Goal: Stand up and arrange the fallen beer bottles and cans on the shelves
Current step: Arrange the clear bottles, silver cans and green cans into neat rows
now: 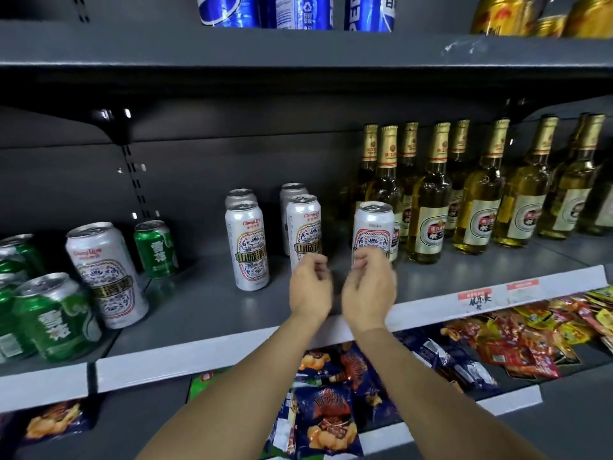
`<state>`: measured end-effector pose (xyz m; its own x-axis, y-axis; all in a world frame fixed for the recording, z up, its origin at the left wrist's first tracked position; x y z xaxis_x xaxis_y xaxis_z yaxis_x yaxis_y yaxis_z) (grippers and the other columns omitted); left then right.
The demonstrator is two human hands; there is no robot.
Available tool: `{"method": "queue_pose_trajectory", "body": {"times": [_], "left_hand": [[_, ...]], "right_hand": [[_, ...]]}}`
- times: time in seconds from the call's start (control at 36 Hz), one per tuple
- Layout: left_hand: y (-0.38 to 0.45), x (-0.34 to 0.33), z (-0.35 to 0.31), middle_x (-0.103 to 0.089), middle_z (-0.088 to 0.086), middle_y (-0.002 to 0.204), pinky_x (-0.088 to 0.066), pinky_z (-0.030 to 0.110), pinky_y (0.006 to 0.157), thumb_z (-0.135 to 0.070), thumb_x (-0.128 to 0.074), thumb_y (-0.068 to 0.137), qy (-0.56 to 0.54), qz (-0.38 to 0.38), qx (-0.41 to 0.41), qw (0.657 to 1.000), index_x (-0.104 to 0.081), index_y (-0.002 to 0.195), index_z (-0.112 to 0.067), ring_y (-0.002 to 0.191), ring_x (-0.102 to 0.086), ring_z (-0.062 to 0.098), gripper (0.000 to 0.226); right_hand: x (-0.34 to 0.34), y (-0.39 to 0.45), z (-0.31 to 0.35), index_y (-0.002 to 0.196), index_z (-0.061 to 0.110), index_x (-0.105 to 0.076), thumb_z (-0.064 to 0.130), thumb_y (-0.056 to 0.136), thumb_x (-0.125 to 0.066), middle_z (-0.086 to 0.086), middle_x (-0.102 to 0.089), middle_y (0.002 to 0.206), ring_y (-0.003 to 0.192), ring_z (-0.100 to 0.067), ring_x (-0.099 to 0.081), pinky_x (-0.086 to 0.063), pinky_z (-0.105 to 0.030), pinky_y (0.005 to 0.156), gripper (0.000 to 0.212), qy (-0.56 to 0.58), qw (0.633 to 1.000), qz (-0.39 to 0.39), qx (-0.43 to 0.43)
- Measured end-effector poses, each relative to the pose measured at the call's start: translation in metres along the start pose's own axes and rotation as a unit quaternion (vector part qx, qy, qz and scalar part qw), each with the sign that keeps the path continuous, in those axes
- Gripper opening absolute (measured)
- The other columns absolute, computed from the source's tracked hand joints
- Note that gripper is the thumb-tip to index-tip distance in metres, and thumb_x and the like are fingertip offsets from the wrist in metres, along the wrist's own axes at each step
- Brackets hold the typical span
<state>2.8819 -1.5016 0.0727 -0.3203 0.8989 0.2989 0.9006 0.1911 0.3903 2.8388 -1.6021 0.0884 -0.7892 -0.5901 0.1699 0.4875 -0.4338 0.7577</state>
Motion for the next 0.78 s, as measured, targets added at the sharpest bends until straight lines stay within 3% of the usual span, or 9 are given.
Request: {"method": "queue_pose_trajectory", "body": {"times": [0.06, 0.11, 0.17, 0.22, 0.31, 0.36, 0.47, 0.61, 0.78], "left_hand": [[-0.006, -0.008, -0.009, -0.062, 0.001, 0.098, -0.049, 0.031, 0.087, 0.001, -0.057, 0.088, -0.004, 0.05, 0.005, 0.999, -0.06, 0.112, -0.011, 0.09, -0.058, 0.017, 0.027], [-0.008, -0.019, -0.015, -0.061, -0.001, 0.104, -0.049, 0.034, 0.092, 0.0, -0.061, 0.087, -0.011, 0.106, 0.024, 0.994, -0.056, 0.119, -0.013, 0.099, -0.058, 0.018, 0.035], [-0.012, -0.028, -0.02, -0.061, -0.004, 0.111, -0.049, 0.037, 0.097, -0.002, -0.066, 0.081, -0.028, 0.156, 0.045, 0.986, -0.051, 0.125, -0.018, 0.107, -0.059, 0.018, 0.049], [-0.014, -0.036, -0.02, -0.06, -0.003, 0.124, -0.05, 0.042, 0.098, -0.008, -0.066, 0.074, -0.03, 0.191, 0.056, 0.98, -0.044, 0.135, -0.023, 0.115, -0.057, 0.02, 0.066], [-0.018, -0.037, -0.018, -0.059, -0.002, 0.129, -0.049, 0.04, 0.1, -0.006, -0.067, 0.077, 0.001, 0.208, 0.061, 0.976, -0.039, 0.141, -0.027, 0.118, -0.057, 0.02, 0.073], [-0.021, -0.035, -0.017, -0.06, -0.001, 0.129, -0.048, 0.035, 0.1, -0.006, -0.07, 0.078, 0.012, 0.209, 0.047, 0.977, -0.038, 0.142, -0.026, 0.118, -0.057, 0.02, 0.074], [-0.027, -0.022, -0.018, -0.054, -0.015, 0.115, -0.043, 0.015, 0.085, -0.009, -0.07, 0.082, 0.003, 0.169, 0.006, 0.986, -0.042, 0.13, -0.027, 0.106, -0.053, 0.005, 0.058], [-0.024, 0.01, -0.001, -0.066, -0.007, 0.096, -0.053, 0.035, 0.079, -0.018, -0.061, 0.088, -0.004, 0.066, 0.016, 0.998, -0.043, 0.091, -0.037, 0.09, -0.063, 0.014, 0.026], [-0.022, 0.07, 0.016, -0.067, -0.005, 0.095, -0.054, 0.04, 0.08, -0.023, -0.063, 0.081, 0.003, 0.029, 0.016, 0.999, -0.047, 0.099, -0.028, 0.089, -0.064, 0.017, 0.024]], "right_hand": [[0.013, 0.014, -0.008, 0.107, 0.006, -0.057, 0.014, 0.079, -0.055, -0.007, -0.058, 0.098, 0.091, -0.021, -0.048, -0.028, -0.027, 0.078, 0.029, -0.004, 0.999, -0.05, -0.021], [0.018, 0.025, -0.021, 0.128, 0.006, -0.048, 0.029, 0.083, -0.06, -0.011, -0.054, 0.124, 0.115, -0.026, -0.044, -0.03, -0.034, 0.093, 0.052, -0.007, 0.995, -0.045, -0.085], [0.01, 0.032, -0.041, 0.147, 0.009, -0.03, 0.036, 0.083, -0.069, -0.011, -0.042, 0.146, 0.134, -0.029, -0.035, -0.028, -0.043, 0.109, 0.079, 0.014, 0.986, 0.039, -0.162], [0.0, 0.034, -0.051, 0.153, 0.019, -0.017, 0.042, 0.075, -0.076, -0.009, -0.041, 0.149, 0.136, -0.029, -0.039, -0.033, -0.046, 0.112, 0.1, 0.096, 0.956, 0.142, -0.238], [-0.008, 0.033, -0.059, 0.145, 0.021, -0.029, 0.029, 0.075, -0.078, -0.008, -0.055, 0.132, 0.122, -0.03, -0.054, -0.045, -0.043, 0.101, 0.086, 0.082, 0.938, 0.215, -0.258], [-0.009, 0.034, -0.059, 0.139, 0.02, -0.037, 0.028, 0.074, -0.078, -0.007, -0.056, 0.129, 0.12, -0.03, -0.054, -0.046, -0.044, 0.098, 0.076, 0.009, 0.953, 0.195, -0.233], [-0.016, 0.028, -0.044, 0.138, 0.016, -0.04, 0.038, 0.071, -0.081, -0.007, -0.05, 0.132, 0.125, -0.029, -0.048, -0.046, -0.049, 0.097, 0.082, -0.019, 0.962, 0.17, -0.214], [-0.027, 0.012, -0.001, 0.12, 0.013, -0.047, 0.048, 0.064, -0.083, -0.005, -0.051, 0.117, 0.117, -0.026, -0.048, -0.048, -0.043, 0.09, 0.075, -0.024, 0.969, 0.16, -0.187], [-0.053, -0.016, 0.051, 0.116, 0.013, -0.042, 0.051, 0.062, -0.083, -0.004, -0.049, 0.116, 0.117, -0.024, -0.045, -0.045, -0.039, 0.089, 0.078, 0.007, 0.969, 0.193, -0.156]]}}
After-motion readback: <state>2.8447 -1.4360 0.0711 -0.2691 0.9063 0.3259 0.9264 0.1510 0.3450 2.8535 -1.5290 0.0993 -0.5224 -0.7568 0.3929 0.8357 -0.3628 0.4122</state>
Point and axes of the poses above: each hand's wrist, its own y-axis towards the middle knuckle, its own x-axis out of the back of the hand, z = x × y, the point moved 3 cm from there along y, towards the middle knuckle
